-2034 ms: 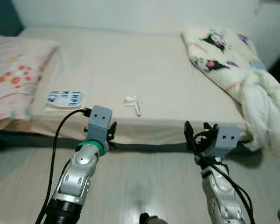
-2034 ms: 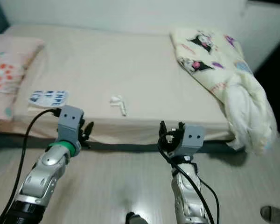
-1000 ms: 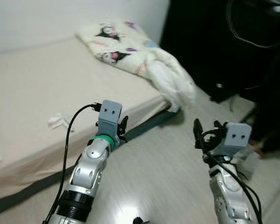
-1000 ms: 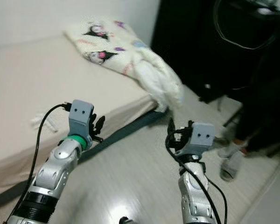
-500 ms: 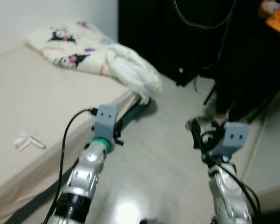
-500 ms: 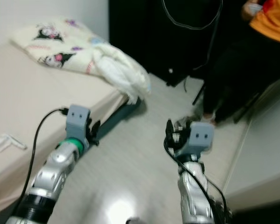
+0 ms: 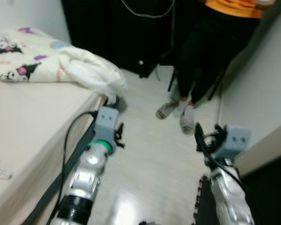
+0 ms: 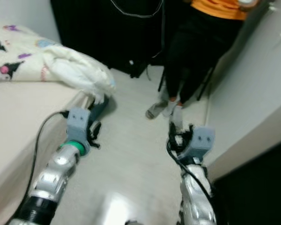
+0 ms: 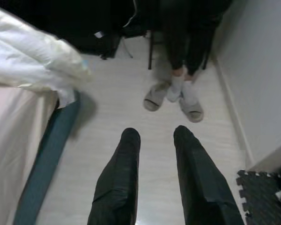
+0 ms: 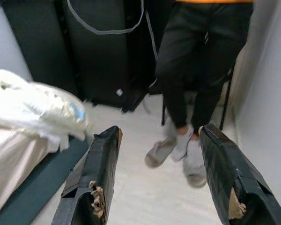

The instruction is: Clean up the room

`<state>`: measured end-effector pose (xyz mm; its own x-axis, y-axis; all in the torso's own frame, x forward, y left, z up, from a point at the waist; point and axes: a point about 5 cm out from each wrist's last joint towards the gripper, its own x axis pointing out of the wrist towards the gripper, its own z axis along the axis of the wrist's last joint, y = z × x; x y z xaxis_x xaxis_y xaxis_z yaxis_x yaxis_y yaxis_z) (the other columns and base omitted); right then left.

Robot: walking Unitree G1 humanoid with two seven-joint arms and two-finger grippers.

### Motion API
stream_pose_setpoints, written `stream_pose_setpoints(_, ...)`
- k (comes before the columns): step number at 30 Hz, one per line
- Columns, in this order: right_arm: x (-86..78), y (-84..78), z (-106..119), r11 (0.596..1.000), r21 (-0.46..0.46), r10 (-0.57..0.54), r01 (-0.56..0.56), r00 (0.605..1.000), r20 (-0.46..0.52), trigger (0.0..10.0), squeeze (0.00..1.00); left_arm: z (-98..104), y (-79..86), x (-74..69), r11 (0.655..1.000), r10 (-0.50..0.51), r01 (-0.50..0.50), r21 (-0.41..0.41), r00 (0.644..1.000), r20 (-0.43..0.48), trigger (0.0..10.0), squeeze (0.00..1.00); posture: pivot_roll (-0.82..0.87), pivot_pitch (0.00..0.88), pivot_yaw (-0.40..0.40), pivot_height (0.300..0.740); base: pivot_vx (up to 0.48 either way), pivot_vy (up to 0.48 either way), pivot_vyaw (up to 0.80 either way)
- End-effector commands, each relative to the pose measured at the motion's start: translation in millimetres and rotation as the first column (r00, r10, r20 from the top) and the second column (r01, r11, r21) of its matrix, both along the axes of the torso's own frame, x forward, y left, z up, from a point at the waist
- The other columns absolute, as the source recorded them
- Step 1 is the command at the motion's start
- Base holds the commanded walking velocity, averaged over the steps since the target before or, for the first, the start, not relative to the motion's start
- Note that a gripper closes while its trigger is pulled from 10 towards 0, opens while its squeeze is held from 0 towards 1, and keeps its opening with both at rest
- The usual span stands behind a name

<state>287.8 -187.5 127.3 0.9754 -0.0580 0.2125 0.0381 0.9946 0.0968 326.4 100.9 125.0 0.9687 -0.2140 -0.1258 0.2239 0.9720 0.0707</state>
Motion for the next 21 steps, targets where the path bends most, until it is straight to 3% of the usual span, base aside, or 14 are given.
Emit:
stream_pose_setpoints(1, -3.8, 0.7, -11, 1.0, 0.009, 0.001, -0.001, 0.999, -0.042, 10.0, 0.0, -9, 3.2, -3.0, 1.0, 0.012, -0.011, 0.012, 1.0, -0.029, 10.0, 0.0, -0.05, 0.084, 0.007, 0.74, 0.0, 0.0, -0.78)
stream_pose_setpoints(21, 10.7, 9.2, -4, 0.998, -0.013, 0.068, -0.068, 0.997, -0.035, 10.0, 0.0, -14, 1.5, -4.6, 0.998, 0.055, -0.056, -0.011, 0.998, -0.021, 10.0, 0.0, -0.04, 0.049, -0.051, 0.74, 0.0, 0.0, -0.74)
